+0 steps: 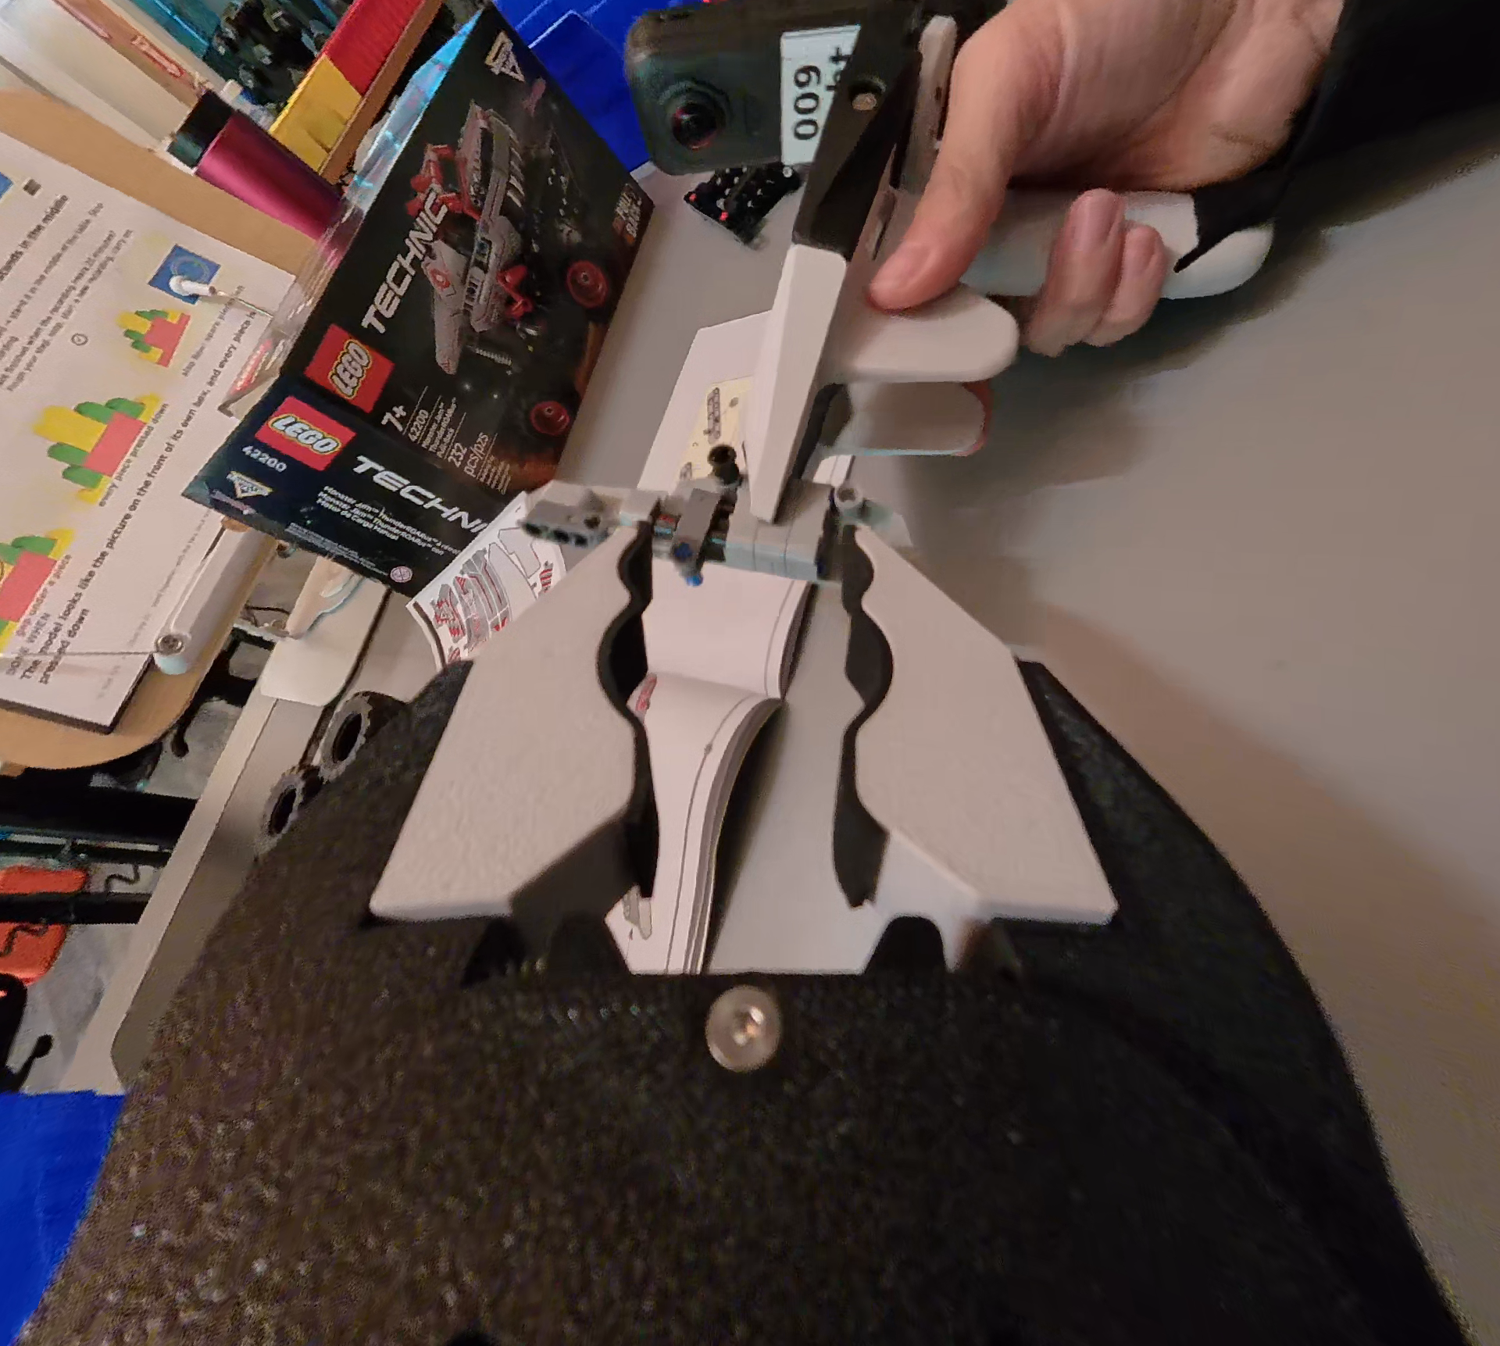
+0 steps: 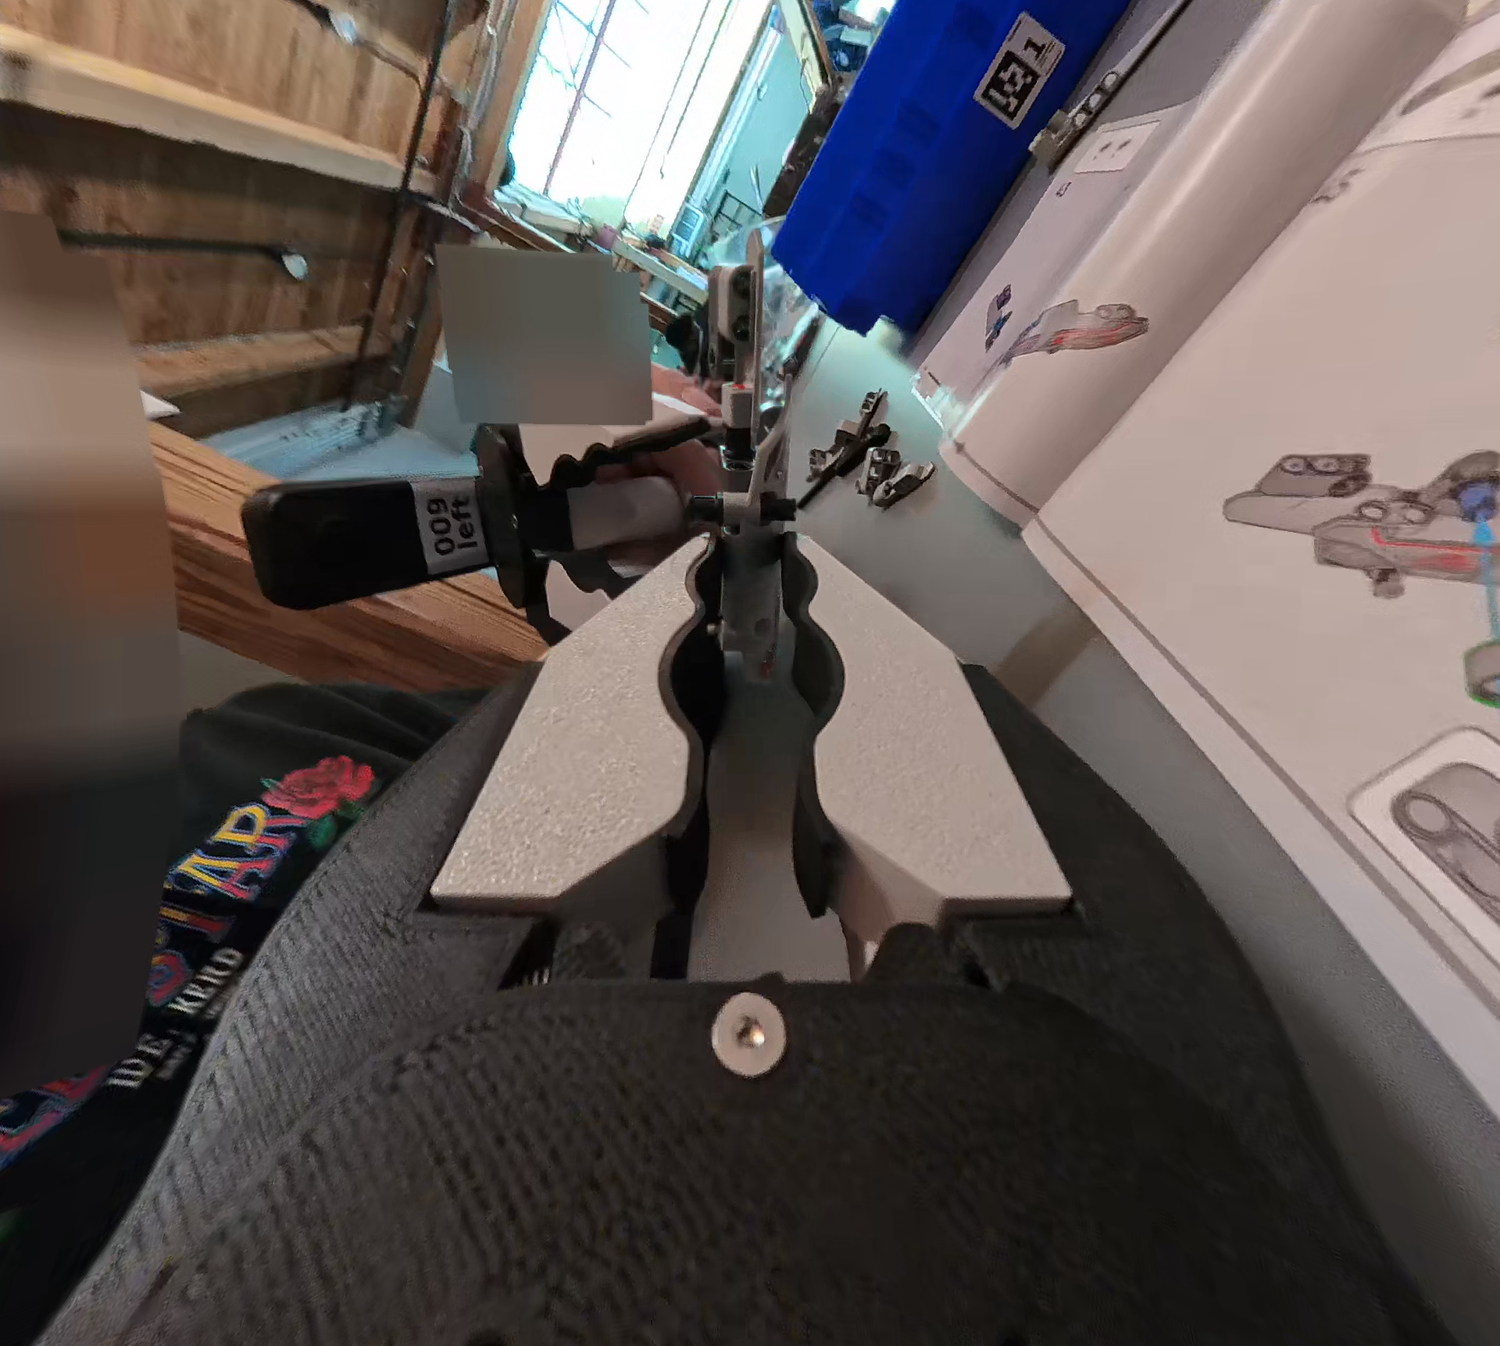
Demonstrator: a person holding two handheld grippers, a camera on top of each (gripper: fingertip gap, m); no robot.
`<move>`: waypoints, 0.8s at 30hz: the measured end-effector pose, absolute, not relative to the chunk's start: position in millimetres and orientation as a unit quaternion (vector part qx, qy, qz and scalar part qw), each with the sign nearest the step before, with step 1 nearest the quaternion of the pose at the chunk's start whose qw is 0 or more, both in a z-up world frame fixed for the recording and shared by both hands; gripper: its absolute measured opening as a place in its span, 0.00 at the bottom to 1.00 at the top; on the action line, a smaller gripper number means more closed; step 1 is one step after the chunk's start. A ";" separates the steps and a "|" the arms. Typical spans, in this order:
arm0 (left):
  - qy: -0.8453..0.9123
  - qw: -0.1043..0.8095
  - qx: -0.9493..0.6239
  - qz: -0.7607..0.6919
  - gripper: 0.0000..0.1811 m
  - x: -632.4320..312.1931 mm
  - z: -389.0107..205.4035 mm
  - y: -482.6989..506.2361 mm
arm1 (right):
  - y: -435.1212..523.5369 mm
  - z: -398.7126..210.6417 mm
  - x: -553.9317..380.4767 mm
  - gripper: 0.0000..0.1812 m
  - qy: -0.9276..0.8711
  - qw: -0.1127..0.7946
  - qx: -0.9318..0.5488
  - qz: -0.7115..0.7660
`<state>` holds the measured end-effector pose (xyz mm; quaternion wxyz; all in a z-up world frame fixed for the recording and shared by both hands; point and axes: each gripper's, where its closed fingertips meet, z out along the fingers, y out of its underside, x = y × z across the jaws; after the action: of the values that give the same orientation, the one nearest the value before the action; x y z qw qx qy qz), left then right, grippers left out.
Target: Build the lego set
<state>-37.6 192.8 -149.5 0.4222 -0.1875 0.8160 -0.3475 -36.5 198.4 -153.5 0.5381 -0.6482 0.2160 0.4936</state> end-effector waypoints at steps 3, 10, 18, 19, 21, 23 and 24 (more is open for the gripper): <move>0.824 0.437 -0.168 -0.318 0.24 -37.8 -153.4 194.6 | 203.2 -156.5 -44.9 0.07 0.186 0.546 -0.677 0.456; 0.857 0.434 -0.120 -0.252 0.20 -45.2 -167.8 198.0 | 208.7 -167.1 -46.9 0.07 0.179 0.545 -0.716 0.397; 0.863 0.452 -0.122 -0.189 0.20 -40.0 -174.7 202.4 | 211.9 -174.7 -43.2 0.07 0.188 0.544 -0.737 0.354; 0.864 0.452 -0.121 -0.185 0.20 -39.8 -175.9 202.5 | 212.1 -175.7 -42.7 0.07 0.190 0.542 -0.740 0.350; 0.863 0.456 -0.121 -0.179 0.20 -38.6 -176.5 203.7 | 212.4 -176.9 -41.7 0.07 0.193 0.541 -0.743 0.343; 0.863 0.460 -0.118 -0.175 0.19 -38.3 -176.3 204.6 | 212.7 -177.6 -41.7 0.07 0.193 0.540 -0.746 0.338; 0.861 0.463 -0.120 -0.173 0.19 -37.6 -175.5 205.8 | 212.7 -177.6 -41.6 0.07 0.192 0.542 -0.748 0.333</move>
<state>-37.6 205.8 -175.5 0.4634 -0.1195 0.8608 -0.1731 -41.6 212.7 -177.6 0.5415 -0.7477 0.1919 0.3330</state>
